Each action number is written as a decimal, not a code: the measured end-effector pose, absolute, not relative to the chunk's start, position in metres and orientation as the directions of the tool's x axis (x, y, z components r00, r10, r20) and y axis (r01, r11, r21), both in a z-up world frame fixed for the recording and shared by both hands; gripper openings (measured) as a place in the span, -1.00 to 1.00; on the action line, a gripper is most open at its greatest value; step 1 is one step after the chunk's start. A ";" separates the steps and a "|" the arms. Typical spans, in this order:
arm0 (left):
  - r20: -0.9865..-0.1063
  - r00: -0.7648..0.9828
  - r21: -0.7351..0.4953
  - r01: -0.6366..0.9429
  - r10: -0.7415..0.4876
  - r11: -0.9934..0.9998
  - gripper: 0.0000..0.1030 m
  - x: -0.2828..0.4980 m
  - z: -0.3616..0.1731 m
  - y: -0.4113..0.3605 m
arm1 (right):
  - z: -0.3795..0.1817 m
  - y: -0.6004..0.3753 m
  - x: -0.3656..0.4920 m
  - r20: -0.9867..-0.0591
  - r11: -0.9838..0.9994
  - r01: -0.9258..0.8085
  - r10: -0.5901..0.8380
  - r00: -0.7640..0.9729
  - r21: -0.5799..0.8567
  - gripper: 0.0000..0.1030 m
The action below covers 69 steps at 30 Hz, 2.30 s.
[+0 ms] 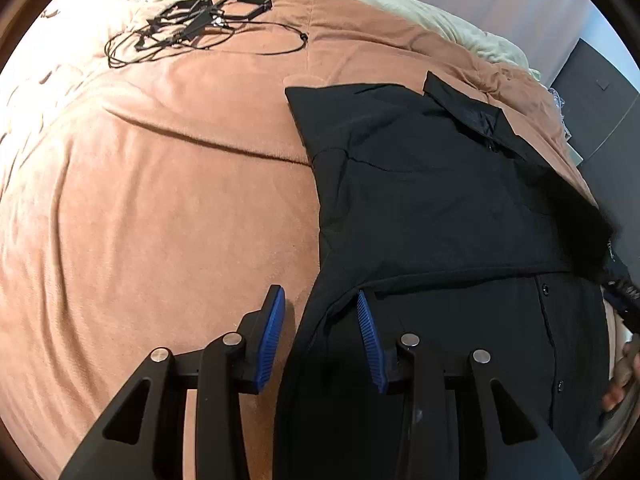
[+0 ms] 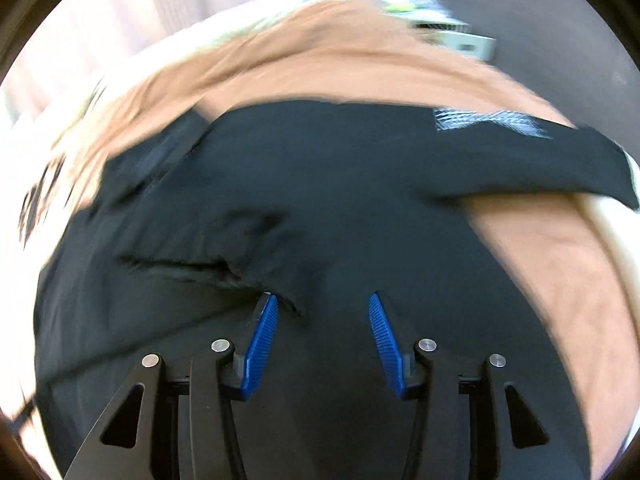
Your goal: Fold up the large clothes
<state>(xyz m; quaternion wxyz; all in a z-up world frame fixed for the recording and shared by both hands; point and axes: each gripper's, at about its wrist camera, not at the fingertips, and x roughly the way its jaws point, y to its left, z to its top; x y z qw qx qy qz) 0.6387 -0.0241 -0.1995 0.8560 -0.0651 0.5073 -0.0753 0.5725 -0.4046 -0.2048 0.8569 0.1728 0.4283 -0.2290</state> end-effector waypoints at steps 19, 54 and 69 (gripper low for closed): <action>-0.850 0.500 -0.178 0.021 -0.165 0.984 -0.25 0.642 -0.207 -0.004 | -0.243 -0.458 0.558 -0.732 0.707 0.471 0.098 0.674 0.528 -0.08; -0.676 0.660 -0.325 0.130 -0.327 0.937 0.90 0.439 -0.043 -0.067 | -0.113 -0.566 0.359 -0.662 0.798 0.423 -0.041 0.749 0.429 0.79; -0.647 0.713 -0.279 0.108 -0.269 0.954 0.90 0.393 -0.033 -0.102 | -0.093 -0.653 0.316 -0.662 0.824 0.427 -0.087 0.744 0.372 0.79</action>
